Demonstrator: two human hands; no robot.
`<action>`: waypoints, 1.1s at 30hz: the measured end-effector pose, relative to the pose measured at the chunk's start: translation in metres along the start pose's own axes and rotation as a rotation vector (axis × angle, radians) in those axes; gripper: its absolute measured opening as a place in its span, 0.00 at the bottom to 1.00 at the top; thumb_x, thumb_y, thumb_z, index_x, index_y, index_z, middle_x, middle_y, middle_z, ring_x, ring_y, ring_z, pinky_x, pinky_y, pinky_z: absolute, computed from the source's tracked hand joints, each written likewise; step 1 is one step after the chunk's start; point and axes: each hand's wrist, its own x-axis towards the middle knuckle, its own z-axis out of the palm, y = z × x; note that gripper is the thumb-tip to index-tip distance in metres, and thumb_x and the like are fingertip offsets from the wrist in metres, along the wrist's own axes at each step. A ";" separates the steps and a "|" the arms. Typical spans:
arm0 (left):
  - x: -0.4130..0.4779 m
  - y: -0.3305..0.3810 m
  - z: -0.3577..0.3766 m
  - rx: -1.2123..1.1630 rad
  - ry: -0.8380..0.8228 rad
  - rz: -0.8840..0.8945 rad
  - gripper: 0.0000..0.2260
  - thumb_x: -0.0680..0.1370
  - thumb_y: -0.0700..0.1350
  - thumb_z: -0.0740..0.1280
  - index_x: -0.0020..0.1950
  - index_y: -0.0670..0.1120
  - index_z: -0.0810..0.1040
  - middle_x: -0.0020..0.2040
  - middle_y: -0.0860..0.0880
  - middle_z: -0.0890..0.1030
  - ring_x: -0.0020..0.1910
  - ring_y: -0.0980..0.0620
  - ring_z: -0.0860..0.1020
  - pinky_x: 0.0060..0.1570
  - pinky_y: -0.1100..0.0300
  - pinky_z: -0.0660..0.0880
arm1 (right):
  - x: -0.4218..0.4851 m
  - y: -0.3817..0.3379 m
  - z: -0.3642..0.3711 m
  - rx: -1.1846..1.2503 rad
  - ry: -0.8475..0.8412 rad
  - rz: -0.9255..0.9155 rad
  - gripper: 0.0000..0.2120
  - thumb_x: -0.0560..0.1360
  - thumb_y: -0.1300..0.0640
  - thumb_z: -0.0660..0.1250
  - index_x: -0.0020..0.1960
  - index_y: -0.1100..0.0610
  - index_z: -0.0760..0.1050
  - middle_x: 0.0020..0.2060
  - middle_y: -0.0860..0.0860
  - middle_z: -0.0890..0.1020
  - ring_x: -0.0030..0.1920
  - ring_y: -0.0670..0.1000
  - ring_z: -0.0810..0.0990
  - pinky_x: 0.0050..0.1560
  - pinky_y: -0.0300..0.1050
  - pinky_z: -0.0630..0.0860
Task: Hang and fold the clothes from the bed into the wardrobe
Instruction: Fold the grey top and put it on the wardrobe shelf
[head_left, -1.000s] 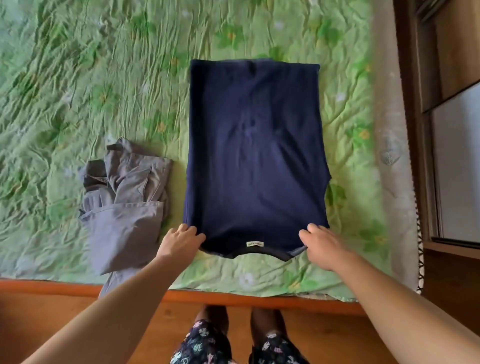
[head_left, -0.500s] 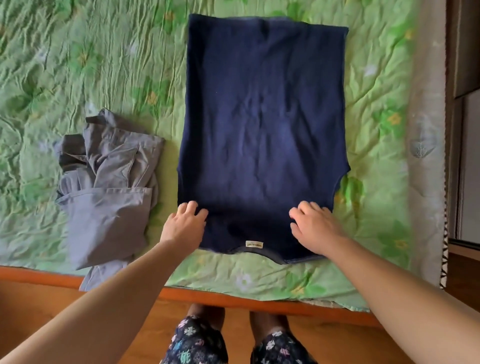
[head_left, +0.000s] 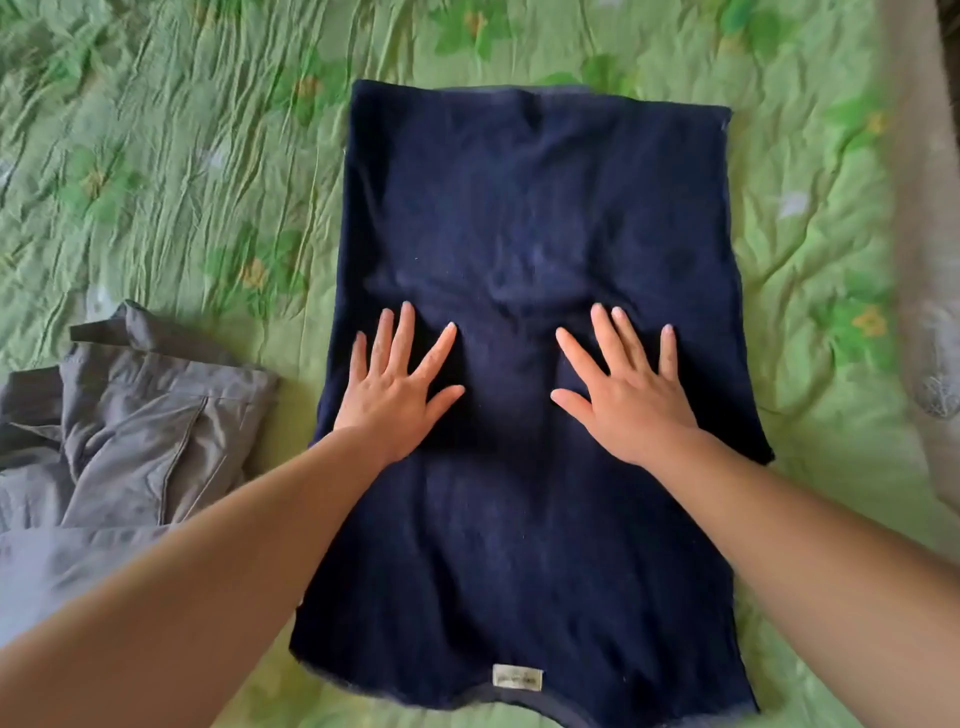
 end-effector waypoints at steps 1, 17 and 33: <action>0.018 -0.002 -0.003 -0.008 0.019 0.006 0.32 0.80 0.69 0.45 0.81 0.62 0.37 0.82 0.42 0.38 0.80 0.41 0.37 0.78 0.38 0.43 | 0.016 0.006 -0.002 0.006 0.018 0.004 0.35 0.77 0.28 0.34 0.80 0.40 0.33 0.81 0.53 0.35 0.80 0.55 0.35 0.75 0.73 0.40; 0.227 -0.055 -0.056 -0.100 0.141 -0.214 0.32 0.75 0.76 0.43 0.78 0.70 0.44 0.83 0.48 0.41 0.81 0.44 0.39 0.72 0.27 0.38 | 0.214 0.093 -0.049 0.132 0.148 0.301 0.41 0.69 0.18 0.34 0.78 0.33 0.38 0.82 0.52 0.42 0.80 0.63 0.38 0.72 0.77 0.37; -0.027 -0.026 0.007 -0.076 0.005 -0.106 0.30 0.82 0.64 0.47 0.81 0.61 0.39 0.82 0.44 0.36 0.81 0.45 0.36 0.77 0.38 0.41 | -0.015 0.025 0.016 0.060 0.038 0.052 0.37 0.80 0.31 0.39 0.83 0.50 0.46 0.82 0.57 0.46 0.81 0.62 0.46 0.77 0.69 0.47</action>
